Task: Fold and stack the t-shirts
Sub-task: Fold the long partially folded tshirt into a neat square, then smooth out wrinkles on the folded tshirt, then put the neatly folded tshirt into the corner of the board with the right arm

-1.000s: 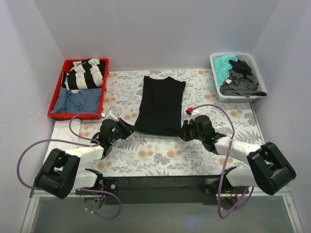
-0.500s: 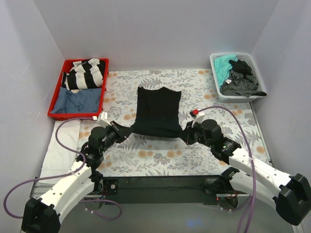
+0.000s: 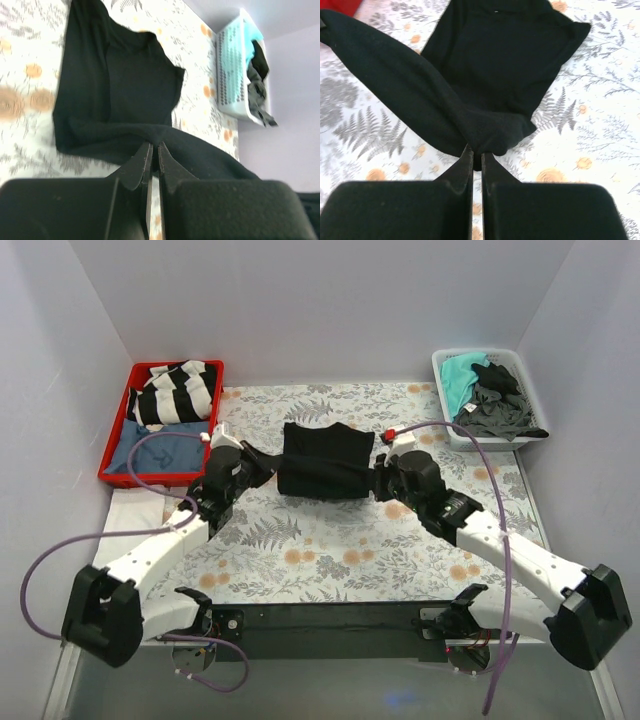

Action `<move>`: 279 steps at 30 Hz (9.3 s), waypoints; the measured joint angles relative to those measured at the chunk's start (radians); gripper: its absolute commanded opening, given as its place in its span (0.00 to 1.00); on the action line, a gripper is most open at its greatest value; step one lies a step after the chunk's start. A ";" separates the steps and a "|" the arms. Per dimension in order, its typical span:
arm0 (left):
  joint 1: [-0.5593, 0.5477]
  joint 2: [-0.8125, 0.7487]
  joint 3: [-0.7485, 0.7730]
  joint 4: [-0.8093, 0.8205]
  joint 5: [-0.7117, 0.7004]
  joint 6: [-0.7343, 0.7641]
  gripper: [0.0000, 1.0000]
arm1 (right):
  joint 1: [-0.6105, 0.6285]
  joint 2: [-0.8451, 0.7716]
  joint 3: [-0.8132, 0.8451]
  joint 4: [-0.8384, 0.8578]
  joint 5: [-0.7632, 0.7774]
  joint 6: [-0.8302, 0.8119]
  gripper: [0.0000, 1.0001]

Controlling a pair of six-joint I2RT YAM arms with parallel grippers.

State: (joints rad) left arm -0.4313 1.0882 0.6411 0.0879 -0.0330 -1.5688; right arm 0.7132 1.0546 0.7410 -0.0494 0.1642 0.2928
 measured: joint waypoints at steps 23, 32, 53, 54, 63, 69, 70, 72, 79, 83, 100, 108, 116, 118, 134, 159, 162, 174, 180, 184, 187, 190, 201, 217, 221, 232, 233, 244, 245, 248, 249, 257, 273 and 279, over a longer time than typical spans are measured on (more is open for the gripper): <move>-0.005 0.770 0.595 0.071 -0.187 0.116 0.00 | -0.229 0.672 0.395 0.162 -0.013 -0.117 0.01; 0.012 1.076 0.867 0.031 -0.196 0.134 0.00 | -0.310 0.940 0.614 0.172 -0.098 -0.116 0.01; 0.030 1.006 0.792 0.066 -0.300 0.148 0.00 | -0.339 1.082 0.825 0.164 -0.203 -0.121 0.01; 0.030 0.998 0.792 0.067 -0.302 0.150 0.00 | -0.339 1.082 0.826 0.164 -0.206 -0.120 0.01; 0.030 0.967 0.792 0.018 -0.367 0.140 0.00 | -0.339 1.139 0.900 0.164 -0.248 -0.105 0.01; 0.030 0.965 0.790 -0.002 -0.439 0.109 0.00 | -0.339 1.217 0.968 0.159 -0.286 -0.093 0.07; 0.030 0.965 0.789 -0.006 -0.455 0.099 0.00 | -0.339 1.236 0.990 0.154 -0.296 -0.092 0.13; 0.030 0.965 0.787 -0.019 -0.486 0.079 0.09 | -0.339 1.277 1.043 0.138 -0.310 -0.087 0.34; 0.035 0.965 0.787 -0.061 -0.609 0.039 0.46 | -0.339 1.304 1.096 0.100 -0.315 -0.107 0.55; 0.037 0.965 0.787 -0.111 -0.677 0.015 0.48 | -0.339 1.286 1.094 0.093 -0.294 -0.117 0.56; 0.047 0.887 0.732 0.063 -0.244 0.125 0.43 | -0.339 1.023 0.938 0.119 -0.278 -0.108 0.52; 0.059 0.919 0.708 0.109 -0.074 0.064 0.39 | -0.338 1.055 0.876 0.105 -0.352 -0.082 0.48; 0.063 0.954 0.607 0.053 -0.032 -0.023 0.36 | -0.327 1.151 0.862 0.108 -0.428 -0.051 0.43; 0.063 0.960 0.605 0.023 -0.042 -0.044 0.35 | -0.326 1.155 0.831 0.105 -0.431 -0.040 0.42; 0.047 0.958 0.727 -0.347 -0.261 -0.182 0.35 | -0.298 0.964 0.517 0.090 -0.292 0.090 0.25; 0.062 0.562 0.506 -0.455 -0.301 -0.067 0.36 | -0.132 0.701 0.550 -0.087 -0.090 0.037 0.29; 0.062 0.593 0.507 -0.445 -0.301 -0.066 0.36 | -0.132 0.787 0.629 -0.068 -0.137 0.014 0.29; 0.074 0.756 0.539 -0.428 -0.381 -0.071 0.37 | -0.124 1.135 0.898 -0.030 -0.248 -0.005 0.29; 0.082 0.805 0.572 -0.453 -0.440 -0.101 0.37 | -0.124 1.226 0.997 -0.030 -0.246 -0.002 0.29; 0.089 0.805 0.571 -0.462 -0.464 -0.126 0.38 | -0.125 1.281 1.052 -0.028 -0.222 0.018 0.29; 0.093 0.801 0.568 -0.469 -0.477 -0.150 0.38 | -0.129 1.304 1.082 -0.030 -0.206 0.046 0.29; 0.099 0.796 0.563 -0.478 -0.483 -0.157 0.37 | -0.135 1.311 1.096 -0.031 -0.190 0.057 0.27; 0.114 0.626 0.530 -0.416 -0.448 -0.053 0.38 | -0.168 1.237 1.057 -0.049 -0.156 0.006 0.46; 0.115 0.440 0.420 -0.484 -0.442 -0.074 0.41 | -0.277 1.032 0.802 -0.028 -0.505 -0.146 0.63; 0.115 0.391 0.400 -0.488 -0.430 -0.094 0.41 | -0.295 1.055 0.752 -0.025 -0.612 -0.178 0.64; 0.116 0.373 0.349 -0.533 -0.419 -0.153 0.42 | -0.302 1.149 0.742 0.046 -0.855 -0.213 0.64; 0.116 0.373 0.348 -0.533 -0.419 -0.157 0.42 | -0.303 1.156 0.743 0.055 -0.876 -0.214 0.64; 0.125 0.373 0.334 -0.537 -0.419 -0.165 0.42 | -0.287 1.225 0.795 0.079 -1.028 -0.216 0.59; 0.127 0.372 0.334 -0.537 -0.419 -0.165 0.42 | -0.282 1.231 0.801 0.078 -1.033 -0.217 0.53; 0.128 0.372 0.334 -0.537 -0.419 -0.165 0.43 | -0.266 1.253 0.821 0.065 -1.044 -0.224 0.31; 0.129 0.372 0.333 -0.537 -0.419 -0.165 0.43 | -0.260 1.261 0.830 0.056 -1.051 -0.229 0.25; 0.134 0.366 0.324 -0.536 -0.419 -0.164 0.43 | -0.245 1.279 0.860 -0.024 -1.034 -0.227 0.01; 0.135 0.352 0.321 -0.536 -0.418 -0.165 0.41 | -0.230 0.859 0.446 -0.213 -0.512 -0.184 0.01; 0.135 0.330 0.298 -0.526 -0.409 -0.179 0.40 | -0.261 0.713 0.325 -0.293 -0.270 -0.142 0.01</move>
State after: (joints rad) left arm -0.2962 1.4185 0.9386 -0.4377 -0.4423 -1.7473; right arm 0.4526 1.7676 1.0664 -0.3424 -0.1055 0.1513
